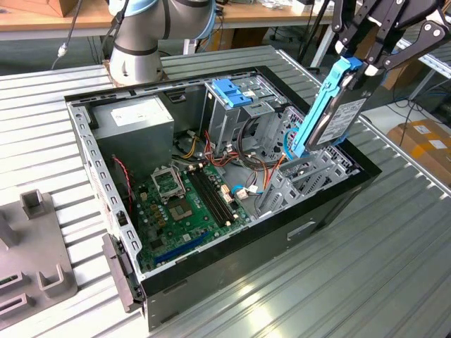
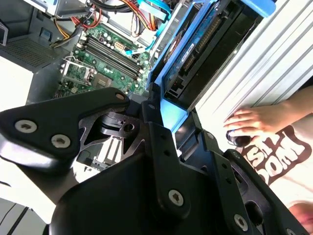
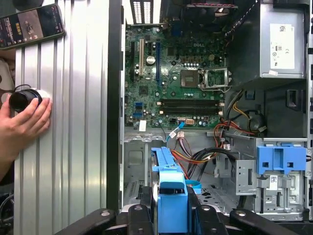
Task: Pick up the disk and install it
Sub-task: 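Pick up the disk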
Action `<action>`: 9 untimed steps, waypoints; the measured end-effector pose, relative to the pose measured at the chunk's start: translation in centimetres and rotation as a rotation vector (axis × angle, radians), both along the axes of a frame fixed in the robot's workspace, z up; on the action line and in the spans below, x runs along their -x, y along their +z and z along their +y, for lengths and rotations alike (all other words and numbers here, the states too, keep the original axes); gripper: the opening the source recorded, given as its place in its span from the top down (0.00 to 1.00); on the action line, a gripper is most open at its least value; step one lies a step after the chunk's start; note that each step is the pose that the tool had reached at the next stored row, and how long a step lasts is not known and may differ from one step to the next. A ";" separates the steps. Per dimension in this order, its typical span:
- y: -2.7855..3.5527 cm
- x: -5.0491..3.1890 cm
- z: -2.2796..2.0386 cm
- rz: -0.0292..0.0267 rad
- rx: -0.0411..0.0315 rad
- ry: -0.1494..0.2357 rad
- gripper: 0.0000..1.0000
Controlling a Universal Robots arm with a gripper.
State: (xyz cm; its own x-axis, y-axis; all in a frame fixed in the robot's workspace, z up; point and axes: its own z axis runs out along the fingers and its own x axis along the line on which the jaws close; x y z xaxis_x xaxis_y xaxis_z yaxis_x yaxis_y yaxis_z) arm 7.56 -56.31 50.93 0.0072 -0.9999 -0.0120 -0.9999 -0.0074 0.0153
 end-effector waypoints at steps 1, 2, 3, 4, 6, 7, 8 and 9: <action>-0.01 0.00 -0.01 0.0000 -0.0001 0.000 0.64; 0.00 0.00 -0.03 0.0000 -0.0001 0.000 0.64; -0.01 0.00 -0.05 -0.0001 -0.0002 0.000 0.64; -0.01 0.00 -0.06 0.0000 -0.0001 0.000 0.64; -0.01 0.00 -0.35 0.0000 -0.0001 0.000 0.64; -0.01 0.00 -0.37 0.0000 -0.0001 0.000 0.64; -0.01 0.00 -0.38 0.0000 -0.0001 0.000 0.64; -0.01 0.00 -0.40 0.0000 -0.0001 0.000 0.64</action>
State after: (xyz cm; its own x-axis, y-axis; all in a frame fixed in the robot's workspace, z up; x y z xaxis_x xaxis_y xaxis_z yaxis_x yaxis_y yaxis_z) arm 7.56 -56.71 50.93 0.0072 -0.9999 -0.0121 -0.9999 -0.0074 0.0153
